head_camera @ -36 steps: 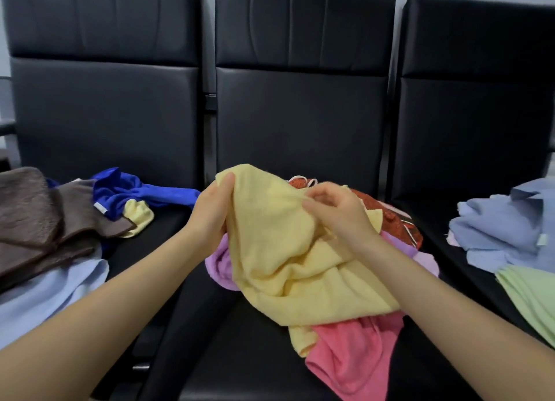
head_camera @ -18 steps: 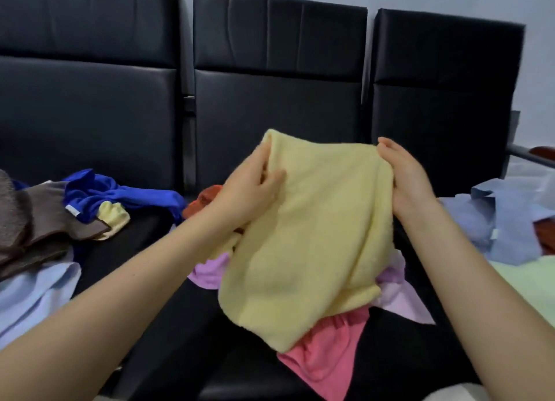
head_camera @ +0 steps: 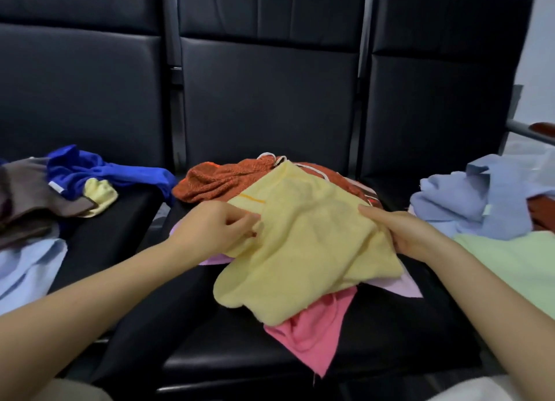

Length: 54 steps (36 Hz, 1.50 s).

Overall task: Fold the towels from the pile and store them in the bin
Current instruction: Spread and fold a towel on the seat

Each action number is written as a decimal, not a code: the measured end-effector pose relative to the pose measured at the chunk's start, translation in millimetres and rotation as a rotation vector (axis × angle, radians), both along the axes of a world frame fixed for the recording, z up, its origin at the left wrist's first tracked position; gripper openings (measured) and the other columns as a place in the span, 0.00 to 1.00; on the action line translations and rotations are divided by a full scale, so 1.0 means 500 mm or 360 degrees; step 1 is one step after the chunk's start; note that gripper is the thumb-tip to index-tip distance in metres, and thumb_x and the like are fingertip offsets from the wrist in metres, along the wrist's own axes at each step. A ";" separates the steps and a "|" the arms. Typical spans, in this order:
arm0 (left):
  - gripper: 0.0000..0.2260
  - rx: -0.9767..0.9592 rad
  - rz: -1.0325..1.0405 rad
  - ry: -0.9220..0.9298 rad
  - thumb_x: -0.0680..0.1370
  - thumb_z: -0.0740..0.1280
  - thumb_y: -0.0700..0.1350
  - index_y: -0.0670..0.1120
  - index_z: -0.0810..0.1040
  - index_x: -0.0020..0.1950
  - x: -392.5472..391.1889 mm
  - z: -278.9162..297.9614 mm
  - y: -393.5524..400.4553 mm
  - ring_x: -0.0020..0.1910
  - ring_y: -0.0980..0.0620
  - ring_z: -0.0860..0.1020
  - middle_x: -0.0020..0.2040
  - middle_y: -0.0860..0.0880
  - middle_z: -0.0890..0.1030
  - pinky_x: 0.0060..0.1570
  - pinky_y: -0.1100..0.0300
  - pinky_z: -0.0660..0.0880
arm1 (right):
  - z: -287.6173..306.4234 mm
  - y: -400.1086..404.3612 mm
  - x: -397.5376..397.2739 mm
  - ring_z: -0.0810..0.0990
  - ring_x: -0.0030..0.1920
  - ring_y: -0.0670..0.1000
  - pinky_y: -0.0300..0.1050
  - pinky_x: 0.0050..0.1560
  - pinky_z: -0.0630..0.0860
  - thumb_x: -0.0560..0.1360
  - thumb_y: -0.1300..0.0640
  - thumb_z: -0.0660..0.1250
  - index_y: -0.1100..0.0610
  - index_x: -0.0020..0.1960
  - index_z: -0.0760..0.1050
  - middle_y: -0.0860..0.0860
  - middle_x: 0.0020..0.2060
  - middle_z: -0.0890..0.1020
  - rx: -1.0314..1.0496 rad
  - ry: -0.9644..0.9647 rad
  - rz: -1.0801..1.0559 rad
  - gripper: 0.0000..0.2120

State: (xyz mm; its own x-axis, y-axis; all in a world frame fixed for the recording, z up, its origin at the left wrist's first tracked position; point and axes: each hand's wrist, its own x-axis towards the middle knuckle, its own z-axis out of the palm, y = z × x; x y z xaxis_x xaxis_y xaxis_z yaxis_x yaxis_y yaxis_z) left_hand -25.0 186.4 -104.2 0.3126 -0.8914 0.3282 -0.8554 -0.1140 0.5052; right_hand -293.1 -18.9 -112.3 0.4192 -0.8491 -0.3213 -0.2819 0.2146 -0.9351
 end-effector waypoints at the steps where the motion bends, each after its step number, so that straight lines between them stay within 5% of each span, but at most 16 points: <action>1: 0.19 0.0056 -0.0034 0.0071 0.79 0.63 0.56 0.46 0.80 0.34 -0.014 -0.003 0.000 0.27 0.57 0.73 0.26 0.54 0.77 0.30 0.62 0.69 | 0.007 0.014 -0.005 0.81 0.58 0.55 0.51 0.60 0.75 0.50 0.38 0.82 0.60 0.63 0.77 0.54 0.57 0.83 0.0027 -0.0049 0.0041 0.48; 6: 0.15 0.0116 -0.0124 0.0360 0.76 0.68 0.56 0.44 0.79 0.44 -0.061 -0.026 -0.021 0.36 0.54 0.75 0.38 0.51 0.79 0.35 0.63 0.70 | -0.009 0.033 -0.044 0.82 0.58 0.52 0.49 0.60 0.75 0.49 0.36 0.83 0.59 0.62 0.78 0.52 0.56 0.84 -0.0096 -0.0126 0.0334 0.47; 12: 0.16 0.0208 -0.0078 0.0943 0.75 0.71 0.50 0.47 0.70 0.32 -0.091 -0.017 -0.048 0.27 0.58 0.68 0.28 0.55 0.69 0.25 0.68 0.62 | -0.014 0.062 -0.086 0.82 0.59 0.54 0.51 0.63 0.75 0.58 0.42 0.82 0.61 0.60 0.79 0.55 0.56 0.84 -0.0152 0.0114 0.0674 0.37; 16: 0.10 0.0332 0.0041 0.1018 0.76 0.68 0.48 0.46 0.72 0.38 -0.106 -0.006 -0.048 0.37 0.54 0.72 0.38 0.51 0.74 0.35 0.61 0.67 | -0.025 0.076 -0.093 0.83 0.56 0.55 0.50 0.62 0.77 0.70 0.49 0.76 0.60 0.56 0.80 0.55 0.51 0.85 -0.0414 0.0336 0.0627 0.20; 19: 0.11 0.0357 -0.0004 0.1098 0.75 0.67 0.55 0.48 0.74 0.44 -0.106 0.005 -0.045 0.47 0.50 0.76 0.46 0.49 0.77 0.50 0.55 0.72 | -0.032 0.083 -0.087 0.83 0.56 0.49 0.44 0.59 0.77 0.78 0.53 0.67 0.53 0.56 0.79 0.50 0.54 0.85 -0.0463 0.0176 0.0467 0.08; 23: 0.06 0.0068 -0.0068 0.1488 0.82 0.61 0.49 0.51 0.75 0.46 -0.113 0.022 -0.037 0.49 0.56 0.79 0.45 0.54 0.79 0.50 0.65 0.74 | -0.020 0.075 -0.081 0.82 0.57 0.49 0.47 0.59 0.76 0.79 0.53 0.64 0.55 0.63 0.76 0.49 0.53 0.85 -0.0348 -0.0332 0.0141 0.14; 27: 0.10 -0.0088 -0.0323 0.2098 0.83 0.55 0.49 0.51 0.75 0.56 -0.114 0.047 -0.028 0.55 0.56 0.78 0.57 0.52 0.79 0.57 0.58 0.71 | -0.002 0.084 -0.067 0.81 0.59 0.53 0.49 0.55 0.78 0.67 0.38 0.73 0.53 0.62 0.77 0.52 0.57 0.83 -0.0444 -0.0572 -0.0157 0.29; 30: 0.09 -0.0339 -0.0206 0.1734 0.83 0.55 0.49 0.52 0.75 0.55 -0.092 0.062 -0.031 0.57 0.57 0.77 0.59 0.53 0.79 0.65 0.56 0.69 | 0.019 0.089 -0.055 0.79 0.59 0.54 0.48 0.54 0.76 0.79 0.50 0.65 0.58 0.62 0.76 0.56 0.56 0.82 -0.0491 -0.0817 -0.0357 0.16; 33: 0.12 -0.0597 0.0021 0.1301 0.83 0.58 0.51 0.49 0.76 0.59 -0.063 0.087 -0.036 0.59 0.53 0.75 0.56 0.53 0.78 0.67 0.52 0.68 | 0.058 0.095 -0.046 0.81 0.47 0.47 0.43 0.48 0.77 0.81 0.55 0.63 0.55 0.53 0.77 0.50 0.45 0.83 -0.0484 -0.0945 -0.0361 0.06; 38: 0.15 -0.0863 0.0198 0.1055 0.83 0.56 0.49 0.50 0.71 0.68 -0.047 0.127 -0.038 0.61 0.56 0.71 0.61 0.54 0.73 0.59 0.61 0.65 | 0.119 0.107 -0.019 0.83 0.49 0.51 0.44 0.47 0.80 0.80 0.52 0.63 0.59 0.56 0.78 0.55 0.49 0.84 -0.0116 -0.1175 -0.0225 0.11; 40: 0.10 -0.0894 0.0223 0.0981 0.84 0.53 0.46 0.56 0.72 0.59 -0.042 0.136 -0.041 0.54 0.60 0.71 0.56 0.57 0.72 0.53 0.68 0.66 | 0.136 0.107 -0.006 0.83 0.50 0.53 0.46 0.46 0.80 0.80 0.50 0.63 0.59 0.56 0.78 0.56 0.49 0.85 0.0034 -0.1205 -0.0220 0.13; 42: 0.09 -0.0810 0.0234 0.0965 0.83 0.53 0.46 0.58 0.72 0.52 -0.039 0.132 -0.049 0.49 0.63 0.71 0.51 0.58 0.73 0.49 0.68 0.69 | 0.143 0.104 0.009 0.83 0.52 0.55 0.48 0.47 0.79 0.79 0.49 0.64 0.59 0.58 0.78 0.57 0.51 0.84 0.0114 -0.1214 -0.0282 0.15; 45: 0.23 -0.0452 0.0415 0.1012 0.77 0.56 0.59 0.47 0.73 0.65 -0.025 0.099 -0.070 0.61 0.46 0.74 0.63 0.46 0.76 0.64 0.50 0.69 | 0.119 0.086 0.037 0.82 0.55 0.57 0.50 0.49 0.79 0.79 0.48 0.66 0.60 0.62 0.77 0.57 0.55 0.84 0.0150 -0.1146 -0.0373 0.18; 47: 0.26 -0.0250 0.0502 0.1109 0.80 0.56 0.59 0.44 0.66 0.73 -0.018 0.068 -0.079 0.64 0.45 0.71 0.69 0.46 0.71 0.67 0.52 0.66 | 0.095 0.085 0.052 0.82 0.52 0.55 0.48 0.46 0.79 0.79 0.51 0.65 0.60 0.59 0.78 0.57 0.51 0.84 0.0143 -0.1013 -0.0413 0.14; 49: 0.21 -0.0124 0.0491 0.1086 0.83 0.56 0.54 0.47 0.65 0.74 -0.011 0.034 -0.079 0.60 0.48 0.69 0.68 0.48 0.70 0.60 0.55 0.65 | 0.062 0.083 0.059 0.82 0.46 0.53 0.46 0.44 0.78 0.79 0.56 0.65 0.59 0.52 0.79 0.56 0.46 0.84 0.0099 -0.0797 -0.0433 0.08; 54: 0.21 -0.0110 0.0585 0.1207 0.78 0.63 0.59 0.46 0.73 0.64 0.011 0.007 -0.066 0.54 0.47 0.75 0.62 0.45 0.76 0.46 0.55 0.71 | 0.001 0.067 0.061 0.80 0.53 0.52 0.45 0.51 0.76 0.79 0.52 0.64 0.56 0.60 0.77 0.52 0.56 0.81 -0.0087 -0.0324 -0.0393 0.12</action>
